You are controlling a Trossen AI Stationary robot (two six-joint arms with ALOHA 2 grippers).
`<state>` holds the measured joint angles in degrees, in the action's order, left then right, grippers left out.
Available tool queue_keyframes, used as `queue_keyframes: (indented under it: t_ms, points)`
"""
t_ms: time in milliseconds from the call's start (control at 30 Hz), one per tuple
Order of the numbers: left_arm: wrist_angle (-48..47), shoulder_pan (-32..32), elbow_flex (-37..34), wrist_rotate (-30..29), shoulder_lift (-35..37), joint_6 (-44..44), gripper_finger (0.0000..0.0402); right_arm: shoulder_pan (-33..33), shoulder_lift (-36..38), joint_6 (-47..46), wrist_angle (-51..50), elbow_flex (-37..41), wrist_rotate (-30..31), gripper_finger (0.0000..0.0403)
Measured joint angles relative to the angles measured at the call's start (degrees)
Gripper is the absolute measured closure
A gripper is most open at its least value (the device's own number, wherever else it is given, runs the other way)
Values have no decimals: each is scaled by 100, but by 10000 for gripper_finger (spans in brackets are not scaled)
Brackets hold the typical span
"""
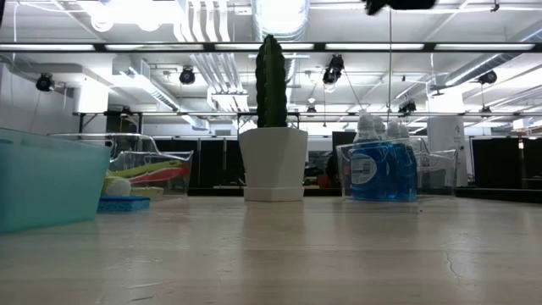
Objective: Pick & Place Kitchen Sink Supplies
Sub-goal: Put the sponge into the green bin
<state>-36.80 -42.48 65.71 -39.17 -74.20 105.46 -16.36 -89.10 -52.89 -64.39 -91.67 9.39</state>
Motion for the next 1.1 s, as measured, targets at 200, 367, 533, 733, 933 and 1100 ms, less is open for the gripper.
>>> queue_keyframes:
  t_ms: [200,367,533,733,933,1100]
  points:
    - [1692,75,-6,-1233,171,-2272,307,-406,0,-1351,-409,421,-248,271]
    - [2701,250,-9,-1131,209,-3743,307,-950,0,-2839,-441,1050,-491,238]
    - [3555,555,-11,-338,220,-4909,307,-1633,0,-4492,-387,1761,-782,223]
    - [3993,1072,-11,727,224,-5333,307,-2493,0,-6278,2,2406,-1351,218]
    - [4134,1441,-13,1377,222,-5329,307,-3250,0,-7906,848,2906,-1563,222]
    - [4217,1590,-13,1560,222,-5330,307,-3533,-107,-8391,1374,3181,-1553,228]
